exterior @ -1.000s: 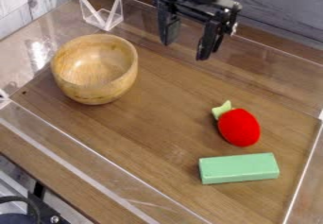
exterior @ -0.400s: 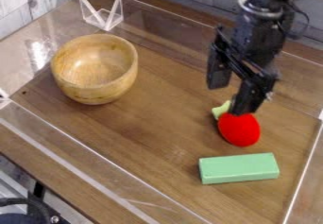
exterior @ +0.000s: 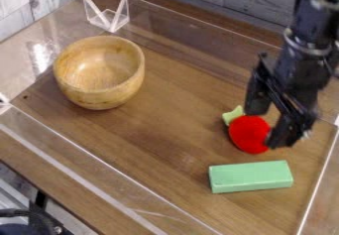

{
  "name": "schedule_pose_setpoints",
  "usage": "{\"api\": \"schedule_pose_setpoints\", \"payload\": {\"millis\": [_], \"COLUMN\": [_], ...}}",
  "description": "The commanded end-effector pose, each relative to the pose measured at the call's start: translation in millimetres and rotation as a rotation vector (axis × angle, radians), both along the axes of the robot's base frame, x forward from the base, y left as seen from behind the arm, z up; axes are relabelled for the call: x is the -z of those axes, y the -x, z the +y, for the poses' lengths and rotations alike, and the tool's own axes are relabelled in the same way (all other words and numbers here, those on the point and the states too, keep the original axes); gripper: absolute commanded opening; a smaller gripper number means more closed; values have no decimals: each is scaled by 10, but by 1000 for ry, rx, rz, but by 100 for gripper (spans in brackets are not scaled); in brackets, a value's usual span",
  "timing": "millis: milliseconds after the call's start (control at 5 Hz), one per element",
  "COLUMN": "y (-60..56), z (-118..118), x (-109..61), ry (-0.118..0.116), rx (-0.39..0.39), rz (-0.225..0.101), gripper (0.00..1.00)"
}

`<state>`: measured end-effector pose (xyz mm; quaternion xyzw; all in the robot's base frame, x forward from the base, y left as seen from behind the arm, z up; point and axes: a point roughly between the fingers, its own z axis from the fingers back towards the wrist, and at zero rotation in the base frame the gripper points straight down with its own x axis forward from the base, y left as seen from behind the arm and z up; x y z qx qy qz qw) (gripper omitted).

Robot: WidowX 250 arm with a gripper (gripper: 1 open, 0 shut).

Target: Move the red object to the left side of the table

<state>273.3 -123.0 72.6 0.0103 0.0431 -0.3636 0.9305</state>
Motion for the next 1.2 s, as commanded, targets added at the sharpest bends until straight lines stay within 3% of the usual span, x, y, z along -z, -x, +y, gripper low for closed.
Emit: {"api": "schedule_pose_setpoints", "payload": {"millis": [0, 200, 400, 800, 1000], "y": [-109, -205, -268, -229, -277], "z": [-102, -178, -215, -53, 56], "x": [-15, 60, 34, -11, -106], "ry": [-9, 1, 27, 46, 58], "rx": [29, 2, -88, -222, -216], "rz": [-80, -119, -155, -172, -183], "gripper": [100, 100, 100, 100, 100]}}
